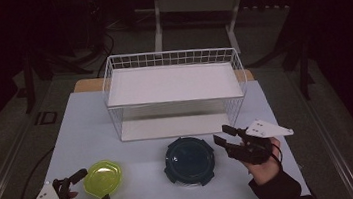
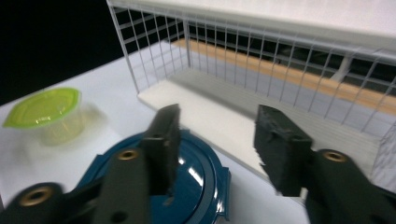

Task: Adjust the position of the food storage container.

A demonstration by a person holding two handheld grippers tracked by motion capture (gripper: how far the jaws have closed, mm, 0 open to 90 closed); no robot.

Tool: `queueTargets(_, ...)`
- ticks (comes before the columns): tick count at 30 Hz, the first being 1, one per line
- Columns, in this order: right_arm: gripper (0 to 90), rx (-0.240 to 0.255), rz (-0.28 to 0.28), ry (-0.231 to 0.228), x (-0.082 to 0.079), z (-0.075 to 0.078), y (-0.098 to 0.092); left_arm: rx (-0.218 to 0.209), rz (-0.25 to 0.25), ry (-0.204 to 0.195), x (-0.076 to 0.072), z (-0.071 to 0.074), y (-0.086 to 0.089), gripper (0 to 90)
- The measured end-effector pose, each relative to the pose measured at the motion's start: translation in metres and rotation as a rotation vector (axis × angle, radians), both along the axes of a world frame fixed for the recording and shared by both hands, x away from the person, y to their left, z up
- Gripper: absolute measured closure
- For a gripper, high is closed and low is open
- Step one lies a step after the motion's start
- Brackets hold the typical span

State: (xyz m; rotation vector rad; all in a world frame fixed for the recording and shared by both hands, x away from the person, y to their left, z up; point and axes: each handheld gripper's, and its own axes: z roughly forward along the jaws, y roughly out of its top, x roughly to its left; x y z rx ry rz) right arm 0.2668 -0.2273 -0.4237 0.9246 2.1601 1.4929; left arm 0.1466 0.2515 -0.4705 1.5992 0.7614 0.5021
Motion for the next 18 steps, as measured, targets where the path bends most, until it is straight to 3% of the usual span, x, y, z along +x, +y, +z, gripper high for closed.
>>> queueTargets(10,89.3,-0.087,0.018,0.082,0.036,-0.021,0.020,0.002,0.002,0.001,0.000,0.000,0.001,0.0)
queueTargets(18,90.0,-0.137,0.026,0.143,0.057,-0.043,0.035,0.003,0.003,0.002,0.000,-0.001,0.002,0.0)
